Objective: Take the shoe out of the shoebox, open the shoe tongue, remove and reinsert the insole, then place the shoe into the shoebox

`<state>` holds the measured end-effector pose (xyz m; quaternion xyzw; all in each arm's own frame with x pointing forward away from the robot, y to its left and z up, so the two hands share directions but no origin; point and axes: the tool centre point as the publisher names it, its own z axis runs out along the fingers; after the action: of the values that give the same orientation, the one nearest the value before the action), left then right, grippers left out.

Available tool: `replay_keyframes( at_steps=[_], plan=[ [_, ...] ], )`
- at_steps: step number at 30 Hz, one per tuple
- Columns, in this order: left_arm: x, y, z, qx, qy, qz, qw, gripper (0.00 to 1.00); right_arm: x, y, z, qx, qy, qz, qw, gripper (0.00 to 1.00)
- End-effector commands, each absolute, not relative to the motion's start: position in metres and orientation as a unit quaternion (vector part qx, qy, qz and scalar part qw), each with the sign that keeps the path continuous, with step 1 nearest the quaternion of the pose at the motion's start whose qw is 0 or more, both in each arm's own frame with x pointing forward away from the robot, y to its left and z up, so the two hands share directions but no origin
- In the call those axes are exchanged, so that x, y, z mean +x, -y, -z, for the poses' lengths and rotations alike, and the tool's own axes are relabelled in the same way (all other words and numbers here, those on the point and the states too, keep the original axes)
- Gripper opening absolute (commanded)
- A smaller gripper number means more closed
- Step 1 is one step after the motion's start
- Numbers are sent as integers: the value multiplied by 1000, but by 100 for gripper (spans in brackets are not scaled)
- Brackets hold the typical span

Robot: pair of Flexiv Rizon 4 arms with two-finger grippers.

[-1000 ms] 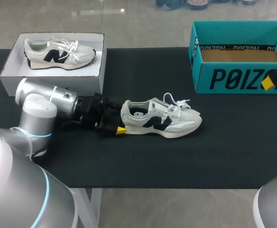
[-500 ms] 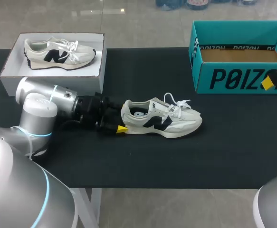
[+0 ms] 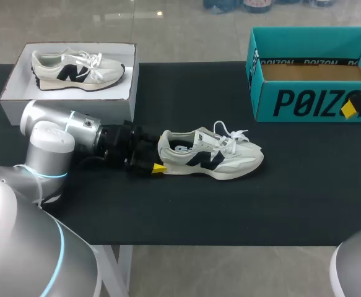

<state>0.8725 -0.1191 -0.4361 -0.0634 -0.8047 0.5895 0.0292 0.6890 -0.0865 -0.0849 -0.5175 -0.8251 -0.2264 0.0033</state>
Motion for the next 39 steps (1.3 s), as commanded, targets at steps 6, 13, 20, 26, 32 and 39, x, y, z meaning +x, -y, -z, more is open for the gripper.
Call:
replay_keyframes(
  at_steps=[6, 13, 20, 26, 32, 39],
  plan=[
    [872, 121, 436, -63, 806, -587, 29, 0, 704, 38, 86, -597, 794, 111, -42, 100],
    [872, 121, 436, -63, 806, -587, 29, 0, 719, -5, 122, -624, 781, 30, -33, 100],
    [872, 121, 436, -63, 806, -587, 29, 0, 729, -49, 155, -610, 790, 48, 40, 100],
    [872, 121, 436, -63, 806, -587, 29, 0, 729, -49, 155, -610, 790, 48, 40, 100],
    [872, 121, 436, -63, 806, -587, 29, 0, 729, -49, 155, -610, 790, 48, 40, 100],
    [872, 121, 436, -63, 806, -587, 29, 0, 729, -49, 155, -610, 790, 48, 40, 100]
  ],
)
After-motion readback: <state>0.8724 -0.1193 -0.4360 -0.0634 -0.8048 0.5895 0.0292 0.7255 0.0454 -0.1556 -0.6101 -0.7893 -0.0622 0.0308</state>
